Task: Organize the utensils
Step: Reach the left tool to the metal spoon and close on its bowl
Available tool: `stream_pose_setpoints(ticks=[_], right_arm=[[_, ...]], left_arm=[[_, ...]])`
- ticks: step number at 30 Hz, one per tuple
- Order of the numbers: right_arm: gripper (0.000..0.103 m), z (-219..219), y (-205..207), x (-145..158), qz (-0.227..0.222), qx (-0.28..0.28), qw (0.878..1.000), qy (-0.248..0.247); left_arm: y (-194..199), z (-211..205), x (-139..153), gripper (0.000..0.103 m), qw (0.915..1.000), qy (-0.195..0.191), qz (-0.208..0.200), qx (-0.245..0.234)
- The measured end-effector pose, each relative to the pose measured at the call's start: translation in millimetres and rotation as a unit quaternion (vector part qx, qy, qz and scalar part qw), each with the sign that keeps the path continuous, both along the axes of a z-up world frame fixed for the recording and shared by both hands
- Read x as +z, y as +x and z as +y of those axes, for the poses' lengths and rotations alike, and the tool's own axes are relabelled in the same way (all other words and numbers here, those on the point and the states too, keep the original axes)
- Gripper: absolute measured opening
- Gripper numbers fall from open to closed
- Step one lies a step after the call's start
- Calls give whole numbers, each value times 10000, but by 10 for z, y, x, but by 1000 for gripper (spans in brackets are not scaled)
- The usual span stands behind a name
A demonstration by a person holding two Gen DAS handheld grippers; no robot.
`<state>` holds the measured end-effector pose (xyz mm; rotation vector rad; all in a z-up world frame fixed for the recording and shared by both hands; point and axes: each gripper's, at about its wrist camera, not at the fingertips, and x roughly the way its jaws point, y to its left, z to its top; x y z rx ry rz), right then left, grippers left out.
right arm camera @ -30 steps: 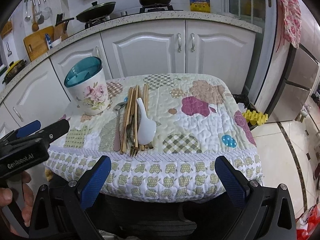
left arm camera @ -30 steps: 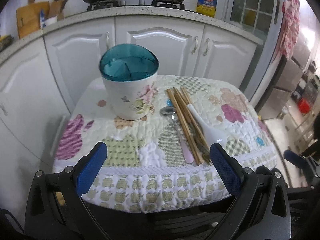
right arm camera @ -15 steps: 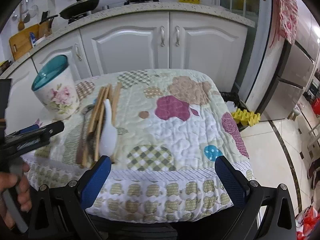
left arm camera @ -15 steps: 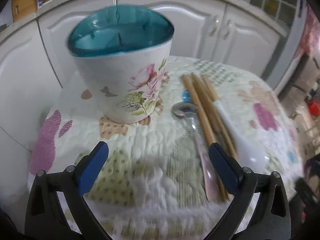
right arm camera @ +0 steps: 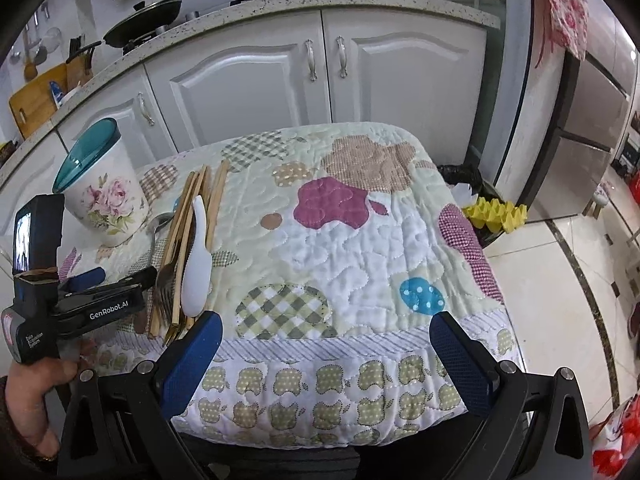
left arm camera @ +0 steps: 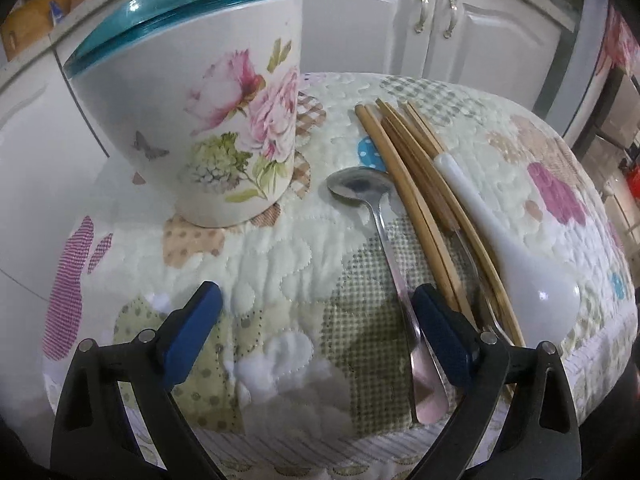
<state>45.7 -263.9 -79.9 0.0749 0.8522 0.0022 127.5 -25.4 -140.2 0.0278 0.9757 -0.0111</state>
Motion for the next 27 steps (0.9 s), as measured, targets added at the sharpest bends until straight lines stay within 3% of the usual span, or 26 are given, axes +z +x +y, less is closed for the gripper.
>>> stream_pose_setpoints(ticks=[4, 7, 9, 12, 16, 18, 19, 22, 27], right_arm=[[103, 17, -26, 24, -32, 34, 10000, -10], [103, -1, -51, 43, -57, 0, 10000, 1], [103, -12, -59, 45, -50, -26, 10000, 40], [103, -8, -62, 47, -40, -16, 10000, 74], [103, 24, -65, 41, -45, 48, 9999, 84], [103, 42, -59, 34, -24, 83, 9999, 77], [103, 46, -60, 36, -26, 101, 9999, 74], [103, 43, -55, 57, -61, 107, 9999, 35], [103, -32, -8, 65, -61, 17, 10000, 65]], left_arm=[[65, -59, -12, 97, 10000, 94, 20, -6], [-14, -53, -14, 81, 9998, -47, -23, -184], [-97, -54, 12, 57, 9993, -18, -76, -370], [-202, -53, 67, 43, 9978, 21, -66, -658], [-53, -127, 102, 46, 9960, -110, -47, -884], [69, -212, 108, 59, 9963, -29, -108, -854], [132, -262, 114, 61, 9963, 65, -142, -847], [360, -321, 50, 62, 9968, 368, -77, -705], [510, -248, 61, 62, 9987, 259, -49, -444]])
